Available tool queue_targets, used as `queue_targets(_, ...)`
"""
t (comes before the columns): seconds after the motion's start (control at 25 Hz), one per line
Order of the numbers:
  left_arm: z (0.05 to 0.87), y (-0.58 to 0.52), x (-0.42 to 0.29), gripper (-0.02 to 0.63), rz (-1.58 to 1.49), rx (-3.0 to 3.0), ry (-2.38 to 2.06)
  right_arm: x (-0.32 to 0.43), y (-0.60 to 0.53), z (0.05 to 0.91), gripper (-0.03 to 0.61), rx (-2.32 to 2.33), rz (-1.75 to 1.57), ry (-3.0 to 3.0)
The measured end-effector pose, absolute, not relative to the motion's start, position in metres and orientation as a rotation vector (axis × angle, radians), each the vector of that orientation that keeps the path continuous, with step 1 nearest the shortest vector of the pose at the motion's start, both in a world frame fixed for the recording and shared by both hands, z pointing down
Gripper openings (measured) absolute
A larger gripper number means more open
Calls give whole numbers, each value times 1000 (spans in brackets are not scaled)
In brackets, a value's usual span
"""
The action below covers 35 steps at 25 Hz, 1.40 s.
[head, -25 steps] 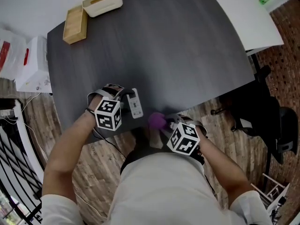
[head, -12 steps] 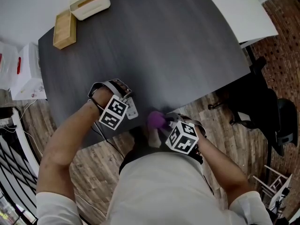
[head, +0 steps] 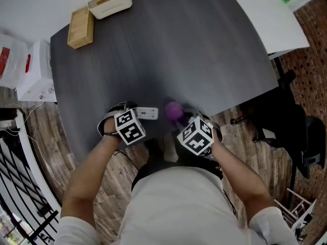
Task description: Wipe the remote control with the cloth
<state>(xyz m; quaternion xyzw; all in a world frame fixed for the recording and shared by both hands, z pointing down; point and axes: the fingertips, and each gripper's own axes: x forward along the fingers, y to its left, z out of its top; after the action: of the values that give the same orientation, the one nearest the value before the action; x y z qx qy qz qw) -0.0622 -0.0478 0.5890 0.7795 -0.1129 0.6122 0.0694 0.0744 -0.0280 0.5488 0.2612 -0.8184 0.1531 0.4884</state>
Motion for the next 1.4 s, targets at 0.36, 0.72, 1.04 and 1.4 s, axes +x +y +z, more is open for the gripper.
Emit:
queue_targets(0.36,587,-36,-52,256,1450,2153,-515,33,-71,566,109,684,258,-1959)
queue_targets(0.72,588,-35,-55,258,1447,2162,-528,23,-29,558,107,607,279,-2032)
queue_targets(1.04,588,-36,-53,258,1390,2136,-567,17,24,544,107,383,372,-2114)
queue_targets(1.4,588,-9,-46,256,1329,2107,-522,32,-35,564,107,707,526,-2014)
